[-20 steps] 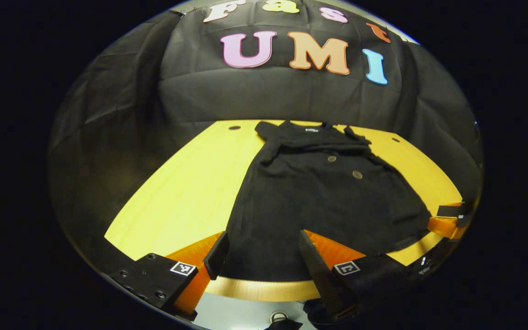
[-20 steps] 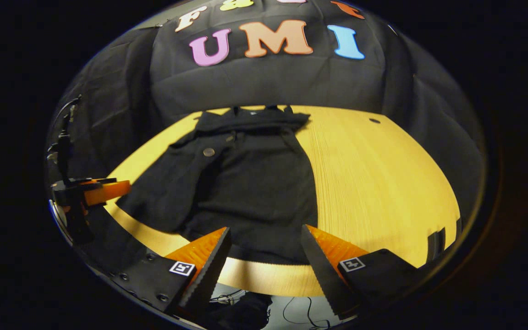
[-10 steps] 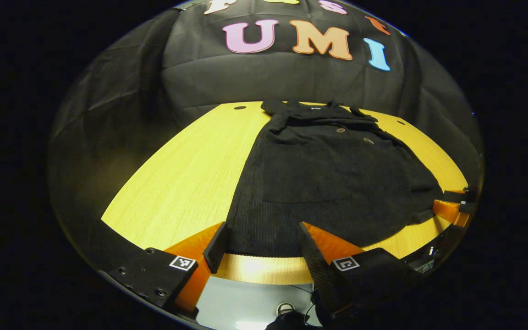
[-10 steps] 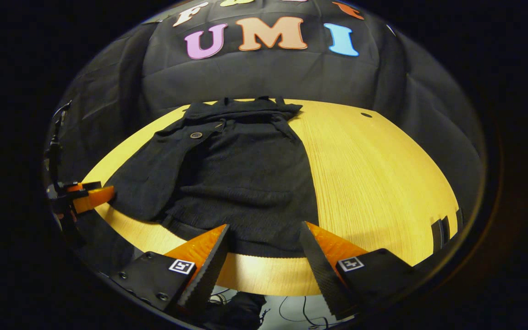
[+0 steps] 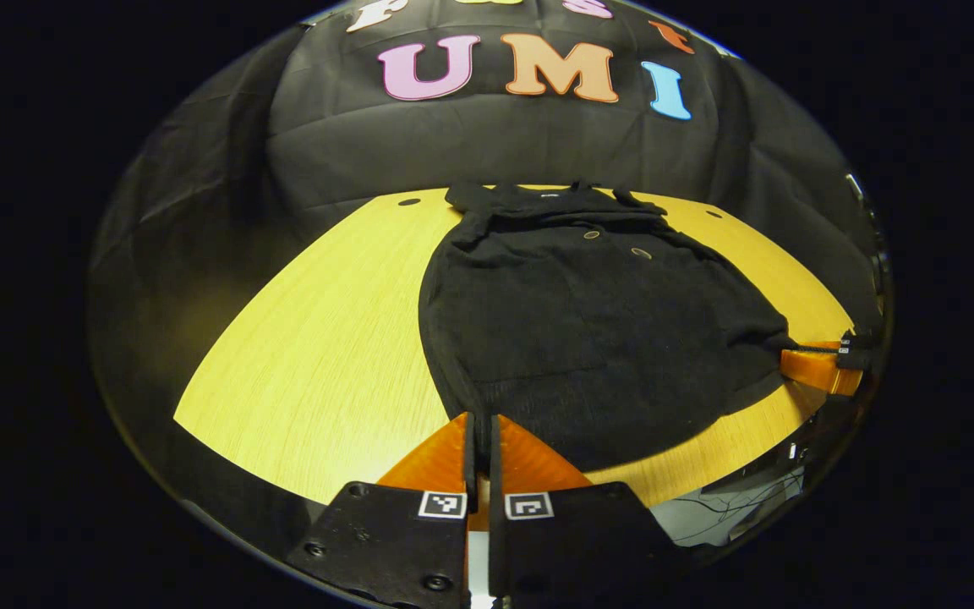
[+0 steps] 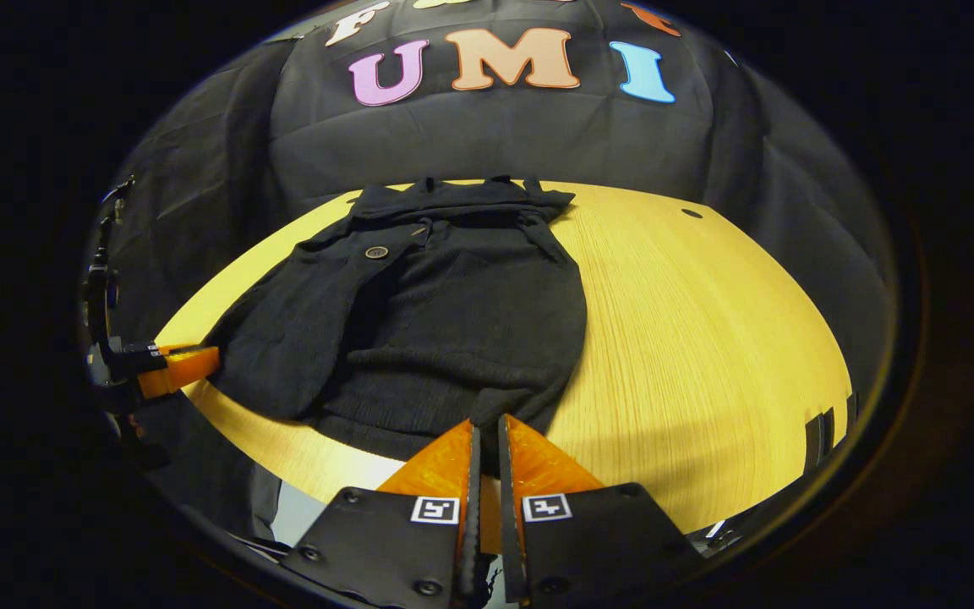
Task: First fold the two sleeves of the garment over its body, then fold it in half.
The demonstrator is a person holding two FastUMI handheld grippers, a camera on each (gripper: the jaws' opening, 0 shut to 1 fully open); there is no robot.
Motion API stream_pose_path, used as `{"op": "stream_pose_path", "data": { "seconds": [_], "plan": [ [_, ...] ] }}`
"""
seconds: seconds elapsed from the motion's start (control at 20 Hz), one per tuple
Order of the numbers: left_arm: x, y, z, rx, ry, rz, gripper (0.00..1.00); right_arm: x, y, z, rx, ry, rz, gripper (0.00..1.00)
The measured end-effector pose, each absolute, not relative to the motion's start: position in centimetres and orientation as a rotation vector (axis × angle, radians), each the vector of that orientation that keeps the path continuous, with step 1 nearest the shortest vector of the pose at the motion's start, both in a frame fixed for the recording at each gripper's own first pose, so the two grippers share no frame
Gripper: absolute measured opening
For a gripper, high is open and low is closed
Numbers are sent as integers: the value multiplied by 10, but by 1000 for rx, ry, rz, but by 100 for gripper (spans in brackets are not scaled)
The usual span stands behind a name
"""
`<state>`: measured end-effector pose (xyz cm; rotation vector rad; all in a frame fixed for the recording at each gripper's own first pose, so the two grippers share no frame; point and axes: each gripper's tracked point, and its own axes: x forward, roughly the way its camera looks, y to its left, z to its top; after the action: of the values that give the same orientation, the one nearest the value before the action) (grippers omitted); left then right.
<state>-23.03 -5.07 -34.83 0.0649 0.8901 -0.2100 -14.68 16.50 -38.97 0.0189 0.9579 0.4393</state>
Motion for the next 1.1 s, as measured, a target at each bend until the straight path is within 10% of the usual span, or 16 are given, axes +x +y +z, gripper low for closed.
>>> {"op": "stream_pose_path", "data": {
  "seconds": [0.4, 1.1],
  "plan": [
    [-151, -59, -295, -77, 810, -189, 0, -77, 185, -334, 20, 846, 495, 6],
    [157, -103, -250, -181, 545, -80, 0, 238, 254, -283, 81, 725, 542, 6]
  ]
}}
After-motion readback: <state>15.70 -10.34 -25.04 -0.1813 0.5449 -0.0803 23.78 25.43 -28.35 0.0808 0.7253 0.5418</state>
